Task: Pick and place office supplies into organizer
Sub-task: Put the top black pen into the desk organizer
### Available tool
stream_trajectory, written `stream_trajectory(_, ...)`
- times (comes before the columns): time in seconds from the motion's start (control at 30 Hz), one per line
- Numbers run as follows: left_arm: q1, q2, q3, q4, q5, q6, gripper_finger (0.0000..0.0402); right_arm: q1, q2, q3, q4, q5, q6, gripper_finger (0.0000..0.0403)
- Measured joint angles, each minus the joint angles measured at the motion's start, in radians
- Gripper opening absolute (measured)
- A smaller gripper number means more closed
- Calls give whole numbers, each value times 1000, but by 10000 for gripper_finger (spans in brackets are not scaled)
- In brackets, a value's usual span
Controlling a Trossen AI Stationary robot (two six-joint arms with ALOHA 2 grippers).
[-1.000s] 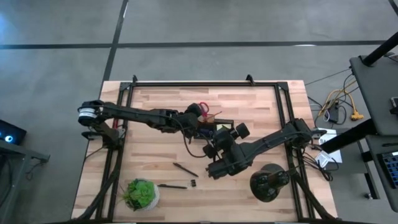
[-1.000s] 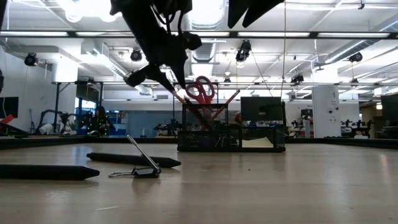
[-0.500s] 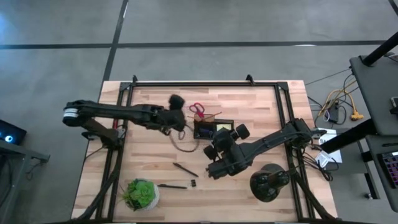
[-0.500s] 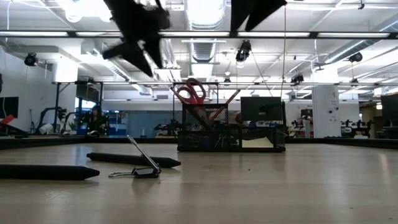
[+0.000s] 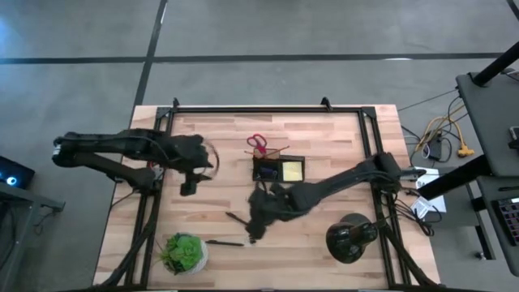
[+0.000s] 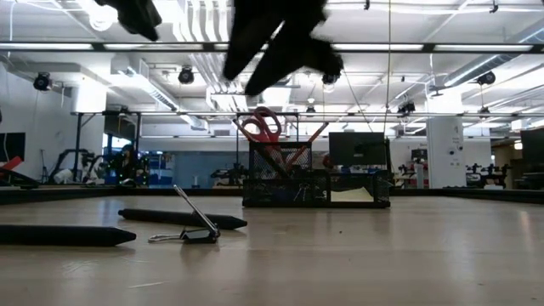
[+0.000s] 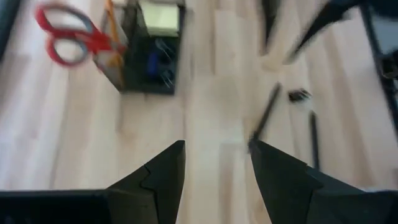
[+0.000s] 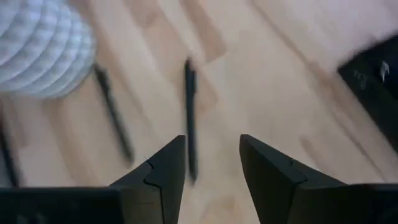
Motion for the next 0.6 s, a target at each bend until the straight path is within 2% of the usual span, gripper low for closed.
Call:
stream_trajectory(0.13, -6, -51, -19, -62, 8, -72, 169, -22, 73, 6, 83, -9, -128, 144)
stream_trajectory(0.27, -16, -119, -73, -65, 17, -118, 169, -16, 152, 88, 98, -20, -277, 144)
stream_trajectory(0.6, -19, -275, -258, -36, 18, -268, 169, -22, 357, 296, 48, -19, -385, 144)
